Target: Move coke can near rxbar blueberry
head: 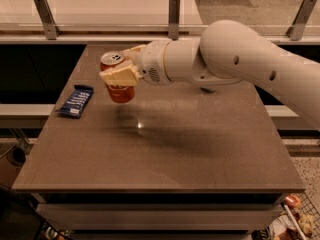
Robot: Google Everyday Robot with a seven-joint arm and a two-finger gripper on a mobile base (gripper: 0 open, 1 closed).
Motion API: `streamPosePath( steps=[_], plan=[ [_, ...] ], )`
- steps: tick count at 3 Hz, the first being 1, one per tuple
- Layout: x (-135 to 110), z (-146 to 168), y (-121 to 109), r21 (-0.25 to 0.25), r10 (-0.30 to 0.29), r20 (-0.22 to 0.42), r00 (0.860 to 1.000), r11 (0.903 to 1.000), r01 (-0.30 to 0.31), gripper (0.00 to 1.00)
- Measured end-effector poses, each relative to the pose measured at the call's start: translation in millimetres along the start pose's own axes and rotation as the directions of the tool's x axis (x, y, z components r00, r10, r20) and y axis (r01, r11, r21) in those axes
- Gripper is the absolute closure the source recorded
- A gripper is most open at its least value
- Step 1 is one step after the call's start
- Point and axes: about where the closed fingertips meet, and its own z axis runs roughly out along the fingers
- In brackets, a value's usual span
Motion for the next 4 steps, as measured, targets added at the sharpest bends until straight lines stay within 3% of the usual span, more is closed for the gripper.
streamPosePath(
  steps=[3,4],
  plan=[
    [17,66,22,-0.092,0.048,0.052,0.997,0.9948,-0.043,1.0],
    [16,66,24,-0.094,0.046,0.052,0.998,0.9948,-0.041,0.83]
  ],
)
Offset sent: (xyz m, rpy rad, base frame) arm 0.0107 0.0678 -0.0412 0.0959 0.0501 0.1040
